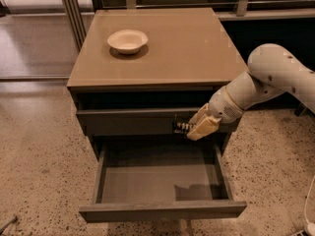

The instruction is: Place rxbar chocolate into middle drawer

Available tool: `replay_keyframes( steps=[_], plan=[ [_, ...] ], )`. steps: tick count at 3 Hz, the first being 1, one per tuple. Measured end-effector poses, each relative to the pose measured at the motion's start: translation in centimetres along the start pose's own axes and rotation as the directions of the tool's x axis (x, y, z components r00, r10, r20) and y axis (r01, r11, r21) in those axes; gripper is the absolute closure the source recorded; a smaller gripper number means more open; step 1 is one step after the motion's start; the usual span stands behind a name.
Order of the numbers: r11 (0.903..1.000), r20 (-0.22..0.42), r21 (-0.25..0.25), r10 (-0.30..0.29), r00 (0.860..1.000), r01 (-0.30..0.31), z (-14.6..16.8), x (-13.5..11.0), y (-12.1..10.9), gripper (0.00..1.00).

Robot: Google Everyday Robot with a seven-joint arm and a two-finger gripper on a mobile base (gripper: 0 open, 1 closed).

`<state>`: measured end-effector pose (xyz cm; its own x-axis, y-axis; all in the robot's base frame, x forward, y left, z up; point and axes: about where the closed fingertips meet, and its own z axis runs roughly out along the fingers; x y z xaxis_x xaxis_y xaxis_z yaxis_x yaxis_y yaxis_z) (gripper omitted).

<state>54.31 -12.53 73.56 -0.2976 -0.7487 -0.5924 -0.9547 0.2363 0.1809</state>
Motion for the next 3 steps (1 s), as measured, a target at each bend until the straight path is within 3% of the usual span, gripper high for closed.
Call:
replay_keyframes(
  steps=[1,2,3],
  plan=[
    [1.0,-0.002,-0.007,0.004,1.0,-0.004,0.4,0.3,0.0,1.0],
    [0.997,-0.025,0.032,-0.07,0.997,0.071,1.8,1.0,-0.5,1.0],
    [0.9806,-0.043,0.082,-0.175,0.984,0.178,6.2,3.6,-1.6,1.0]
  ],
)
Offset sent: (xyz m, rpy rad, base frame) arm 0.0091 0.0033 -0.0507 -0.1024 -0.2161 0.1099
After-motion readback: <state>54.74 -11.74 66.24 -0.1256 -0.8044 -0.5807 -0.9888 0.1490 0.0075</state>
